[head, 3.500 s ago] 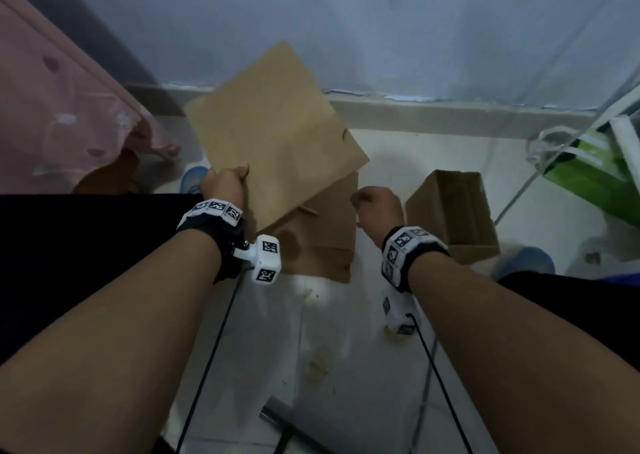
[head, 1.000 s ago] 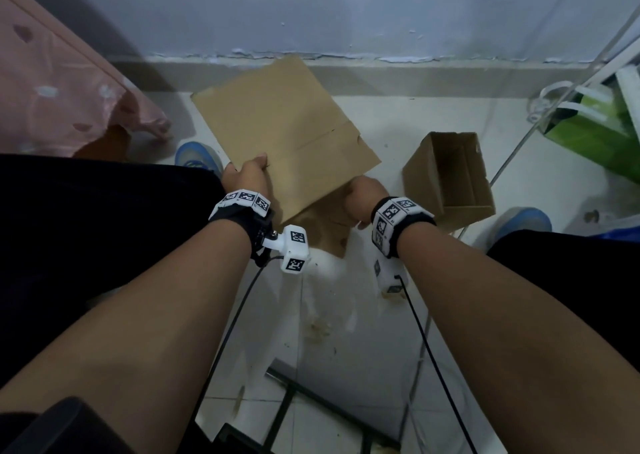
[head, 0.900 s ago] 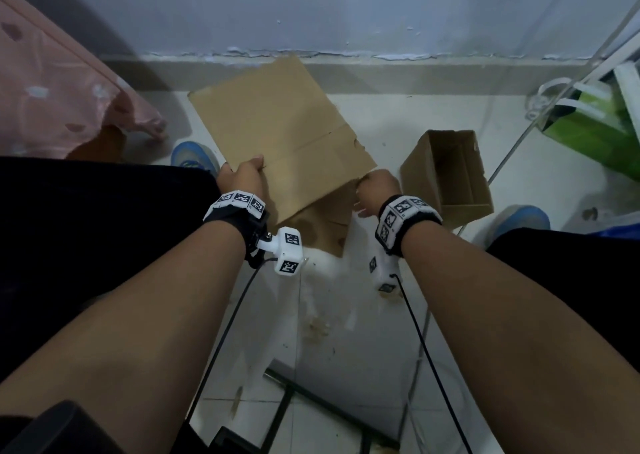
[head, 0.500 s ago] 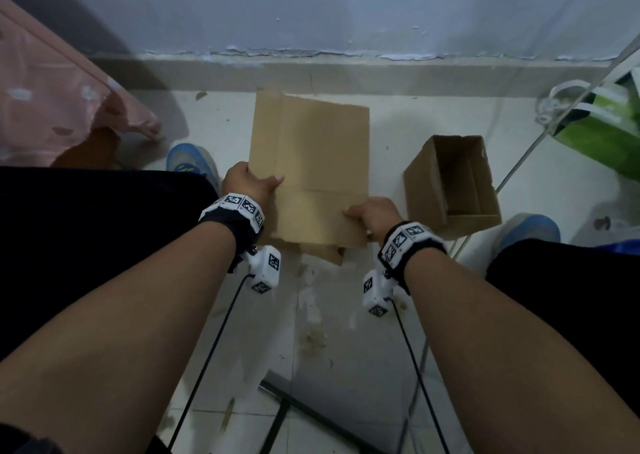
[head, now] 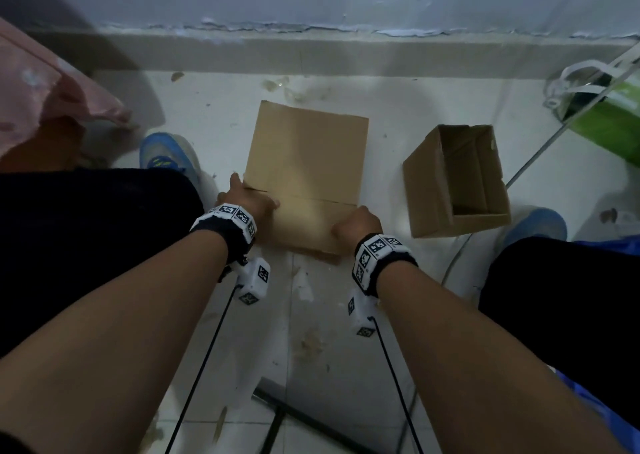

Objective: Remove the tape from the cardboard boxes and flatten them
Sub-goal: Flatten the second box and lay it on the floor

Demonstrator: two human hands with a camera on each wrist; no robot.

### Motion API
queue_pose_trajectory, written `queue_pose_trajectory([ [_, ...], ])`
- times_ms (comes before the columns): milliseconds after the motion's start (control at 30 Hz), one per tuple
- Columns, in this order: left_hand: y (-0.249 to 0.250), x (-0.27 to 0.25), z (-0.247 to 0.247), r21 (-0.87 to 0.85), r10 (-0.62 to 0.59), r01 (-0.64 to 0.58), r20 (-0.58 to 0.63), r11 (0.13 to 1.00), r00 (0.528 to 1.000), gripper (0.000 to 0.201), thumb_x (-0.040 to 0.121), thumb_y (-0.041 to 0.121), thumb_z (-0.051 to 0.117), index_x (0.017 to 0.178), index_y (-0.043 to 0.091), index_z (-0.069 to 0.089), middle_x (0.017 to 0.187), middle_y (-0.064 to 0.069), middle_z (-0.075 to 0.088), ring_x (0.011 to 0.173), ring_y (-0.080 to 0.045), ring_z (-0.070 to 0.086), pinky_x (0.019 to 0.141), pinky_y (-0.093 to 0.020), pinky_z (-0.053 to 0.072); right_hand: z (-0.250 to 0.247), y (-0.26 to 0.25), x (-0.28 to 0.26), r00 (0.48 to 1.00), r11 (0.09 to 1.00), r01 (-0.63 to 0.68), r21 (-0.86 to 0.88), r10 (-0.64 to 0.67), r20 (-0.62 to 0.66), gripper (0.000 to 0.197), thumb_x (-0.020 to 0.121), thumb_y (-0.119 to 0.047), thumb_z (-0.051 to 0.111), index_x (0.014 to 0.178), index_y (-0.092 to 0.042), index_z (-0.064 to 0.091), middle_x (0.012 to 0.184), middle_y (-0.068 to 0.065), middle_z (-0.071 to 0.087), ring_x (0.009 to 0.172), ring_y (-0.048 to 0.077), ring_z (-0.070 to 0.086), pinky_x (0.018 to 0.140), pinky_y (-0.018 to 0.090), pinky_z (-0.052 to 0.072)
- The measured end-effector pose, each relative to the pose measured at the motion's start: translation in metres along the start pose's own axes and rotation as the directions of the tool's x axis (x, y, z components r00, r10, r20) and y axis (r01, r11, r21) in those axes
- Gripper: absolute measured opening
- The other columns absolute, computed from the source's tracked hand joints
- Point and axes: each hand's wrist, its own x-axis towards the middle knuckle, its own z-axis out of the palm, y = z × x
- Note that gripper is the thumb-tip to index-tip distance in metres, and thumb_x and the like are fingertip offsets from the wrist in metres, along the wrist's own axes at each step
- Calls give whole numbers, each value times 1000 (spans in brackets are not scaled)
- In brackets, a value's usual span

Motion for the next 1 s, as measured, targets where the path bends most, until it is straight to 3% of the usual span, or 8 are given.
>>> queue_pose_trajectory([
  [267, -21, 13, 18, 70, -71, 58, 195, 996, 978, 113, 67, 68, 76, 154, 11, 34, 154, -8, 42, 142, -33, 42, 118, -43, 36, 12, 11, 13, 971, 843, -217, 493, 135, 196, 76, 99, -36, 66, 157, -1, 32, 161, 14, 38, 143, 34, 43, 112, 39, 37],
  [333, -23, 10, 13, -54, -22, 40, 296, 998, 955, 87, 76, 46, 85, 145, 8, 49, 145, -9, 52, 134, -33, 50, 113, -41, 41, 7, 18, 16, 976, 846, -200, 494, 127, 178, 78, 94, -20, 74, 156, 0, 32, 158, 15, 42, 139, 34, 47, 113, 40, 40],
  [467, -19, 9, 5, -295, 105, -50, 171, 954, 980, 18, 89, 29, 74, 90, 12, 70, 113, -14, 69, 99, -28, 61, 91, -32, 50, -8, 30, 12, 998, 758, -46, 650, 56, 5, 48, 84, 7, 73, 127, -10, 61, 123, 7, 69, 110, 28, 64, 101, 36, 52],
  [533, -8, 6, -2, -401, 161, -92, 144, 911, 976, 32, 91, 34, 70, 71, 11, 61, 103, -15, 70, 90, -25, 61, 78, -28, 49, -21, 26, 7, 996, 714, 50, 698, 12, -85, 42, 82, 10, 73, 113, -18, 65, 113, 5, 72, 106, 27, 68, 102, 42, 55],
  [633, 13, -9, -17, -476, 260, -183, 101, 860, 960, 41, 90, 37, 73, 118, 9, 64, 117, -4, 67, 104, -18, 63, 82, -18, 45, -37, 13, 2, 957, 742, 265, 616, -123, -263, 43, 81, 7, 73, 105, -29, 66, 104, -5, 71, 104, 24, 69, 97, 43, 58],
  [700, 32, -17, -24, -523, 335, -270, 32, 808, 942, 77, 87, 44, 77, 149, 15, 44, 146, -5, 51, 133, -22, 51, 105, -29, 41, -43, 0, -8, 888, 775, 415, 476, -232, -397, 38, 85, 1, 65, 112, -26, 69, 102, -6, 69, 100, 22, 67, 92, 37, 59],
  [833, 76, -56, -29, -745, 538, -305, 86, 594, 839, 98, 65, 57, 87, 148, 25, 44, 139, 0, 56, 123, -19, 60, 96, -43, 55, -33, -28, -28, 655, 779, 628, 12, -520, -548, 30, 86, -9, 61, 116, -11, 62, 107, 8, 65, 96, 29, 63, 74, 39, 53],
  [1000, 102, -66, -25, -852, 410, -324, -145, 411, 901, 35, 74, 6, 85, 105, 4, 69, 92, -9, 76, 80, -22, 73, 74, -38, 61, -17, -57, -54, 353, 515, 748, -418, -843, -406, 29, 79, -10, 57, 107, -5, 63, 105, 18, 62, 88, 37, 57, 64, 41, 48],
])
